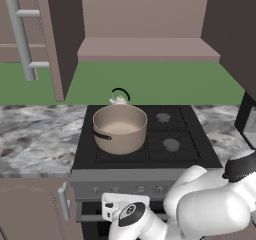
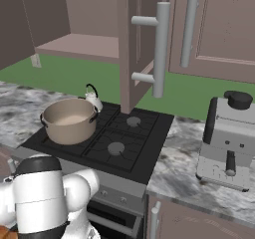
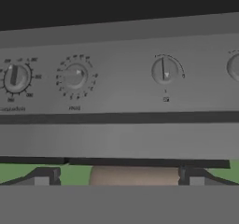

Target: Pick the kettle from the cabinet and place it on a stove burner. Then pick the pot from the counter and place it on another stove burner. Finally, turn both burners on.

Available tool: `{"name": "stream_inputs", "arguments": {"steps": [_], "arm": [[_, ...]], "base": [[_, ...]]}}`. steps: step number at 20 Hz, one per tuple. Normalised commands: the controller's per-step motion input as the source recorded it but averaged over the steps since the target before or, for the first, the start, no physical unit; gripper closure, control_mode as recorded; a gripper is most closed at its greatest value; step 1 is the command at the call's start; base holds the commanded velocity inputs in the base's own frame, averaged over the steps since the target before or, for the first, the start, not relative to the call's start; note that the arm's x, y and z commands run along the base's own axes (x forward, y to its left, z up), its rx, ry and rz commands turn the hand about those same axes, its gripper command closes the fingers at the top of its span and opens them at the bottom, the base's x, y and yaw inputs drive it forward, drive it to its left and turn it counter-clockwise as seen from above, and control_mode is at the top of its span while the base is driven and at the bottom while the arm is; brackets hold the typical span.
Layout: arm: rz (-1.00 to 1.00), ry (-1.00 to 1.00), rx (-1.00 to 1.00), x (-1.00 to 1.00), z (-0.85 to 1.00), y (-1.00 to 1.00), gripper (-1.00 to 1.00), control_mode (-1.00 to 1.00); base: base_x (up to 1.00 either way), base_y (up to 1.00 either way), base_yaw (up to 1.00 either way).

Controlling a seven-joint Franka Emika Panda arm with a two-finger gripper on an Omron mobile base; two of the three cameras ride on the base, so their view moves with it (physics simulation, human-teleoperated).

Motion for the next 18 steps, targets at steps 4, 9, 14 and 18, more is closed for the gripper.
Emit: {"name": "stream_inputs", "arguments": {"steps": [4, 9, 14, 18], "arm": [[0.00, 0.00, 0.00, 0.09, -0.14, 0.11, -1.00, -1.00], [0.00, 0.00, 0.00, 0.05, -0.14, 0.06, -1.00, -1.00], [0.00, -0.01, 0.00, 0.02, -0.10, 0.00, -1.00, -1.00], [0.00, -0.02, 0.00, 0.02, -0.06, 0.00, -1.00, -1.00]], "base": [[0.00, 0.00, 0.00], [0.00, 0.00, 0.00], [0.00, 0.00, 0.00], [0.00, 0.00, 0.00]]}}
